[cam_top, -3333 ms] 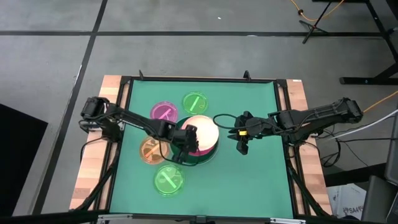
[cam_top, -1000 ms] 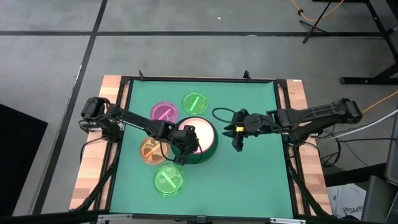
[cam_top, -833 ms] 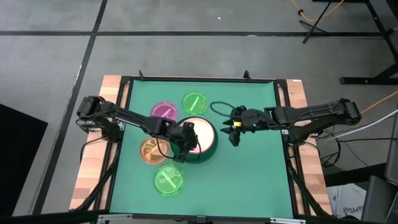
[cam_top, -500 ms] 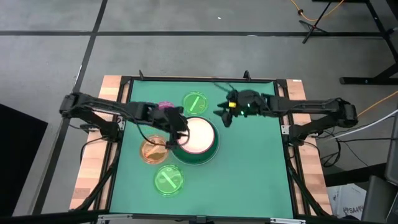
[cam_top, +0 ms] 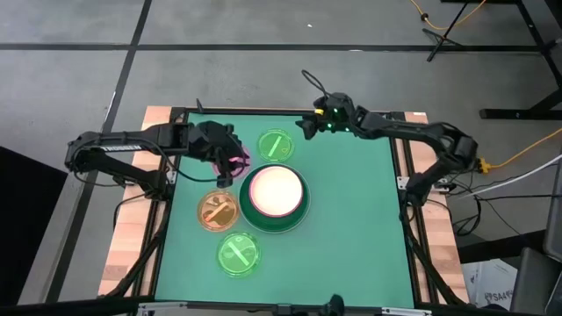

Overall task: Stack plastic plates
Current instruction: Stack the top transparent green plate on top of the peach plate

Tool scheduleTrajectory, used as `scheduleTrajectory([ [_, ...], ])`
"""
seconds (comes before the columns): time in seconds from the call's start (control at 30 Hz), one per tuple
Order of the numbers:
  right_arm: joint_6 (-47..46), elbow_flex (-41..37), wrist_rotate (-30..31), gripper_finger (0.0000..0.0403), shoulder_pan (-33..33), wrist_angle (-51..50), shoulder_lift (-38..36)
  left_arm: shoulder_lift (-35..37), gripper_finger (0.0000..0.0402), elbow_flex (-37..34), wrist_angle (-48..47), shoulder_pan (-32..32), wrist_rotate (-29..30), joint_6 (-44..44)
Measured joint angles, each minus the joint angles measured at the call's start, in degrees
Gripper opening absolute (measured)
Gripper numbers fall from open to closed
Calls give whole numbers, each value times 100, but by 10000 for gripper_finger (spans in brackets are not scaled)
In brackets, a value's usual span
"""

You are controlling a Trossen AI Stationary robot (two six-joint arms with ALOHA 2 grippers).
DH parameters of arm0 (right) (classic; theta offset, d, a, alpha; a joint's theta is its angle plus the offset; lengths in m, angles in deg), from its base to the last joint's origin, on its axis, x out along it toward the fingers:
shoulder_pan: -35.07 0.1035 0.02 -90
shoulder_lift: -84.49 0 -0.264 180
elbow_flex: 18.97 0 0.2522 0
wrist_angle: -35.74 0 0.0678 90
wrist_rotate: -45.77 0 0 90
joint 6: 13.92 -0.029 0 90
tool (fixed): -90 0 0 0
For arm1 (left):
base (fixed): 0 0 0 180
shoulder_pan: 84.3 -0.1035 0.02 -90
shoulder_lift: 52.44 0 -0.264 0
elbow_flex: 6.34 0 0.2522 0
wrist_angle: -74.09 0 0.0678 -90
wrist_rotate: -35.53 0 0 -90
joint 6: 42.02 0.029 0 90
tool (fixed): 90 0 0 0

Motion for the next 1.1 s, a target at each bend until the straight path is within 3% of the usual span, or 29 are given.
scheduleTrajectory([
  [0.23,-5,0,-92,200,-469,311,837,-11,104,0,-2,-166,-25,1],
  [0.47,-16,0,-438,200,-523,330,1429,-31,104,0,6,-177,-17,1],
  [1.1,-64,-2,-696,200,-120,596,1967,-34,104,0,25,-177,-15,1],
])
